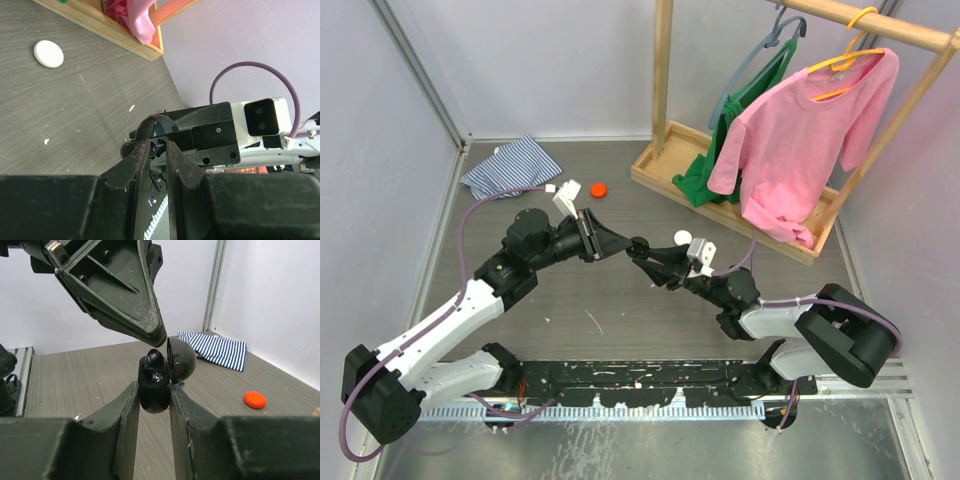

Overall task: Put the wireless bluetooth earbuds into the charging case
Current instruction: Place the earbud in the charging case, then pick up the earbud from the center of the board.

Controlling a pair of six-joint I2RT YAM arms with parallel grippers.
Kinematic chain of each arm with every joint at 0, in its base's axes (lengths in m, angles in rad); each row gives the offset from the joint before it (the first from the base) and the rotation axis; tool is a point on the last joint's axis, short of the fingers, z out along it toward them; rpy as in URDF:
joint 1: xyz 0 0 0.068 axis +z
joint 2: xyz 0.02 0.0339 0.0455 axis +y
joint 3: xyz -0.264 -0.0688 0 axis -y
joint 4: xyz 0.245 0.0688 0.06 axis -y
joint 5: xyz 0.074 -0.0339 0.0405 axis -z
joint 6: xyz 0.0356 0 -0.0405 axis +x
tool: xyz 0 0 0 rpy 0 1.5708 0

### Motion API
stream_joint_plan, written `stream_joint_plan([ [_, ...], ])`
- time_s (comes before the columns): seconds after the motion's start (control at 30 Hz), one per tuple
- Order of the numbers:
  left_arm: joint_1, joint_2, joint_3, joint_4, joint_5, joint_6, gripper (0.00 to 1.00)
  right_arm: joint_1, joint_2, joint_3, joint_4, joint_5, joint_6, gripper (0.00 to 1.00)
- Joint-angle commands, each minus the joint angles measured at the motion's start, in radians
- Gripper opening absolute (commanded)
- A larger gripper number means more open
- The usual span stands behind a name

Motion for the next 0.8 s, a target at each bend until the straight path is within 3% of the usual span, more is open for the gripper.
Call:
stream_joint_plan([
  [0.0,-0.012,-0.001,0.043,0.058,0.025,0.008,0.20,0.002,-0.032,0.002,0.101,0.013,-0.019,0.14],
  [0.17,-0.014,-0.013,0.046,0.037,0.012,0.020,0.21,0.002,-0.038,-0.004,0.100,0.021,-0.022,0.14],
  [0.33,-0.013,-0.056,0.067,-0.072,-0.064,0.090,0.28,0.003,-0.045,-0.027,0.099,0.069,-0.038,0.14],
  [0.57,-0.012,-0.111,0.121,-0.339,-0.281,0.247,0.45,-0.002,-0.092,-0.076,0.067,0.137,-0.083,0.14],
  [0.77,-0.012,-0.071,0.174,-0.482,-0.482,0.369,0.54,-0.002,-0.182,-0.095,-0.077,0.184,-0.129,0.14],
])
